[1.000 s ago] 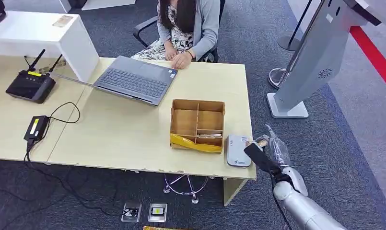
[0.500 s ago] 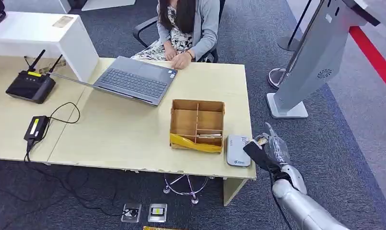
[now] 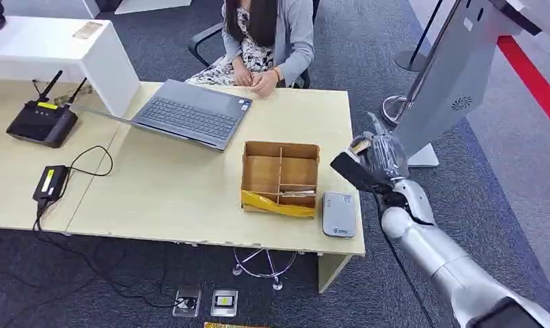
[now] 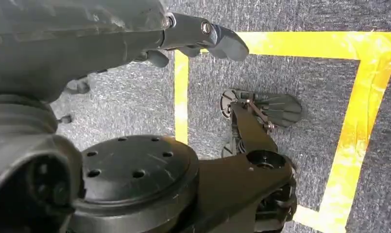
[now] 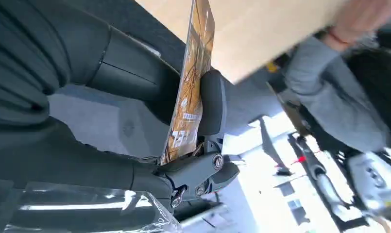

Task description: Pass the card to the sensor for recognition and then transmit it.

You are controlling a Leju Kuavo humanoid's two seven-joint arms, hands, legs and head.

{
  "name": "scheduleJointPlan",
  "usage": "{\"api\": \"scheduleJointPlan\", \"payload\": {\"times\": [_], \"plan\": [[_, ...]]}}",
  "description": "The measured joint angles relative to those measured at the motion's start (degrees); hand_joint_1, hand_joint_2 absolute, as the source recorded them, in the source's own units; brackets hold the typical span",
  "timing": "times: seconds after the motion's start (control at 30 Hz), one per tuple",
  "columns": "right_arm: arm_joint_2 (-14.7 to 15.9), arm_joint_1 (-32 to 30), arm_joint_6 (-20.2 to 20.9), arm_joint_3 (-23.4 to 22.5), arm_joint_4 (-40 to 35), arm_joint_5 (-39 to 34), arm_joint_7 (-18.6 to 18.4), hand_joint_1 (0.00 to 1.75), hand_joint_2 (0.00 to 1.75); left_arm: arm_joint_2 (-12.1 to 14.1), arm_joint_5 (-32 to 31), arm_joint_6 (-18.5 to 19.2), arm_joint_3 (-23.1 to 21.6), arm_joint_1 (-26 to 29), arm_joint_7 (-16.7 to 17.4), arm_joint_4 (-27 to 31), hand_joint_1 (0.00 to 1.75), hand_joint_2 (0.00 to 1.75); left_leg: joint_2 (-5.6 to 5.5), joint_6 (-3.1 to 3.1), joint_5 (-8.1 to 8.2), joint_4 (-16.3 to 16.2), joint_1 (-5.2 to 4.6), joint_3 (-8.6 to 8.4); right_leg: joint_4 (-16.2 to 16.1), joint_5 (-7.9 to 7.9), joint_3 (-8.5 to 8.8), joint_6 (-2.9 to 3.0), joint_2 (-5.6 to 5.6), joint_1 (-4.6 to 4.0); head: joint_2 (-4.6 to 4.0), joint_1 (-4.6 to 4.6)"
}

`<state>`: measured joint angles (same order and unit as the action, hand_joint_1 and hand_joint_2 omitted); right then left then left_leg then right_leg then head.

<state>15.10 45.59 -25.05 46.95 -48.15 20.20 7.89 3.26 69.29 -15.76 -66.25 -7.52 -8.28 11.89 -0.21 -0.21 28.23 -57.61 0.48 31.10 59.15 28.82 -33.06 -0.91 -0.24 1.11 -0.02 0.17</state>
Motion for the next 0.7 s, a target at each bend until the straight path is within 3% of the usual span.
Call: {"api": "scheduleJointPlan", "payload": {"times": [0.27, 0.7], "plan": [[-4.83, 8.11, 2.45, 0.98, -0.02, 2.08, 1.34, 1.75, 1.75, 0.29, -1.05, 0.59, -0.04, -0.11, 0.48, -0.02, 0.0, 0.0, -0.01, 0.0, 0.0, 0.0, 0.01, 0.01, 0.0, 0.01, -0.04, 0.0, -0.01, -0.01, 0.0, -0.04], [-9.88, 10.56, 3.02, 3.54, 2.58, 4.02, 0.59, 1.75, 1.75, 0.74, -2.62, 2.69, -1.2, -0.16, -0.44, 0.0, 0.0, 0.0, -0.02, 0.0, 0.0, 0.0, 0.01, 0.02, -0.02, 0.01, -0.04, 0.01, -0.02, -0.02, 0.0, -0.04]]}}
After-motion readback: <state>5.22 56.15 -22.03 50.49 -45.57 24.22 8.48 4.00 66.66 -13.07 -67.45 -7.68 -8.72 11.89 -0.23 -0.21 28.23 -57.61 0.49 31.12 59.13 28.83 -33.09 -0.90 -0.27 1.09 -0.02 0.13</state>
